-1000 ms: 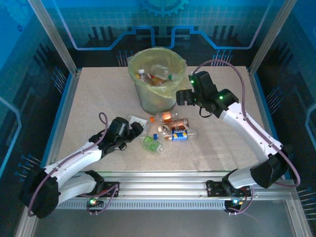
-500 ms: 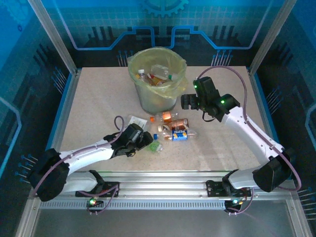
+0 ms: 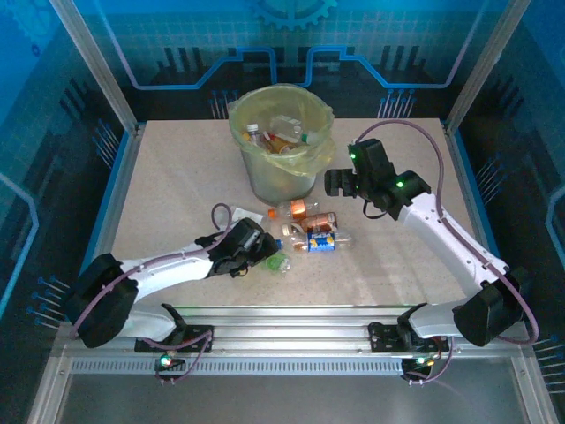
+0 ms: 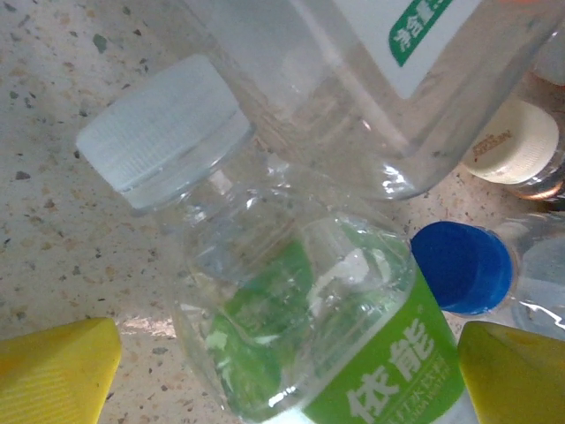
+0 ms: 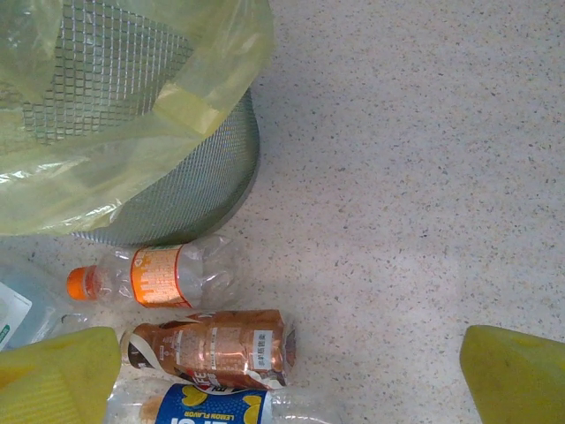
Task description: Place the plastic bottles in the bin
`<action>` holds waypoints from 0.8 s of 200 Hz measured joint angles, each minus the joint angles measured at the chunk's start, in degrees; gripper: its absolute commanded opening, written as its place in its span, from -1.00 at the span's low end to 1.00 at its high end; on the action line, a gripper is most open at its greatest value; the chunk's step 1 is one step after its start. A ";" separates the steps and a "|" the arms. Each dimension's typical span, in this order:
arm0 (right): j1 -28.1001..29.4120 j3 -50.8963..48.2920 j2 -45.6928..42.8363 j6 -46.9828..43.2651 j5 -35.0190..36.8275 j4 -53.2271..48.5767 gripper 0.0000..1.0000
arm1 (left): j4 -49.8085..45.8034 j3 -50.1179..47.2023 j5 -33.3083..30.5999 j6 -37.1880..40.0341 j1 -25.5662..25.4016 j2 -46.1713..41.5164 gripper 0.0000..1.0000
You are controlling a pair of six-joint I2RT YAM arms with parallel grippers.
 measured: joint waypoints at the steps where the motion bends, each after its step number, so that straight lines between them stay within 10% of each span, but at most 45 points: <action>1: -0.02 0.00 0.00 0.00 -0.02 0.00 1.00 | 0.02 0.09 -0.02 0.00 0.00 0.07 0.98; 70: -0.37 -0.11 0.96 0.00 -1.40 0.42 0.99 | -2.69 0.90 -2.05 -1.55 0.00 1.18 0.95; 160: -0.48 -0.11 1.29 0.24 -2.03 0.39 0.99 | -4.55 0.28 -3.93 -4.17 -0.02 1.11 0.36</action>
